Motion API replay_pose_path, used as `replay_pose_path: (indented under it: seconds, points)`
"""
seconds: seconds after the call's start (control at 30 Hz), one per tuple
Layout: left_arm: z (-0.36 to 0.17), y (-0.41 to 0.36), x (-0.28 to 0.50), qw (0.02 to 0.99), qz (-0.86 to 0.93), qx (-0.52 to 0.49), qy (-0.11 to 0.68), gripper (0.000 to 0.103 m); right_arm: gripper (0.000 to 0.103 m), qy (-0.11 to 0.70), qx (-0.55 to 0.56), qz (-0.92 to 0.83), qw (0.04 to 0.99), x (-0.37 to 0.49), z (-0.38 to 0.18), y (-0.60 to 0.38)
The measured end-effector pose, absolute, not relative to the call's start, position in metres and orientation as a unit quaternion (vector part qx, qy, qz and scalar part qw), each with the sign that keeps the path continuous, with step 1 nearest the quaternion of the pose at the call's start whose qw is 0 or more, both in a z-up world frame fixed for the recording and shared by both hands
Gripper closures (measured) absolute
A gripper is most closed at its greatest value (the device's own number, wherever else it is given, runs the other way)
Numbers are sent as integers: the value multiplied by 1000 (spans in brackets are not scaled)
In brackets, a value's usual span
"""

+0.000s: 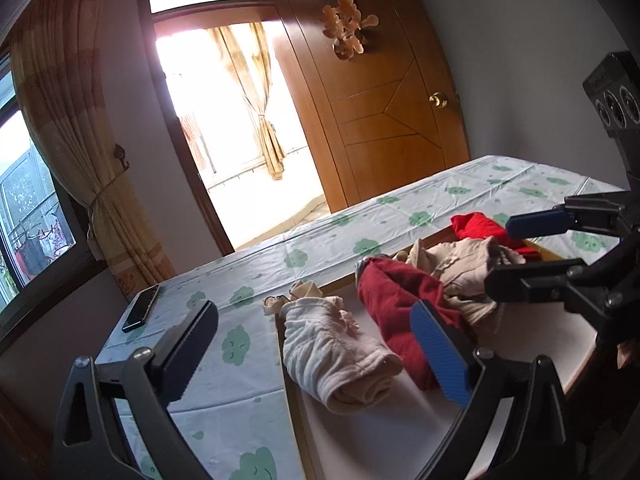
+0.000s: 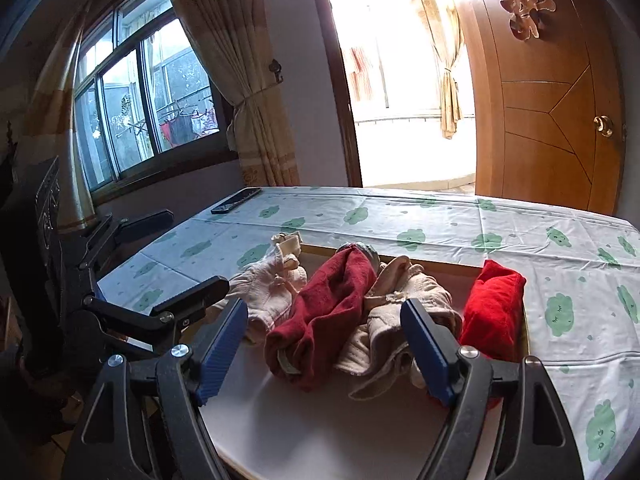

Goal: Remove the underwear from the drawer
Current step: 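Withdraw both open tools from the tray back toward the drawer, then lower the right tool onto the green-black sock while the left tool moves over the pink underwear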

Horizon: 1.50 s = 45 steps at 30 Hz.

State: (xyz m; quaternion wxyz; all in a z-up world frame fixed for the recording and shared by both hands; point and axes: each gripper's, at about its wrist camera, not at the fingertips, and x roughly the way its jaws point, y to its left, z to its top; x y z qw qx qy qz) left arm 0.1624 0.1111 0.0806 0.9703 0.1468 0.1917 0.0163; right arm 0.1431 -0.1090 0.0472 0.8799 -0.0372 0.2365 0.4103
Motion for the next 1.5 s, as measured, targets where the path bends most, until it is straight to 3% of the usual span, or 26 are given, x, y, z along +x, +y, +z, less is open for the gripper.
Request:
replay_pose_path:
  seconds: [0.33,0.67,1.03,1.5]
  points:
    - [58,87,67,974,-29,145,169,3,17,219,-46,466,856,65,33,-150]
    - [5,91,7,971,-13,75,226,2,16,240,-64,460,853,9,-18,-187]
    - [-27,133,11,952,33,-21,302,2,16,332,-11,462,822,26,-66,-180]
    - [-32,144,11,949,55,-25,310,2,16,464,-111,470,743,34,-107,-83]
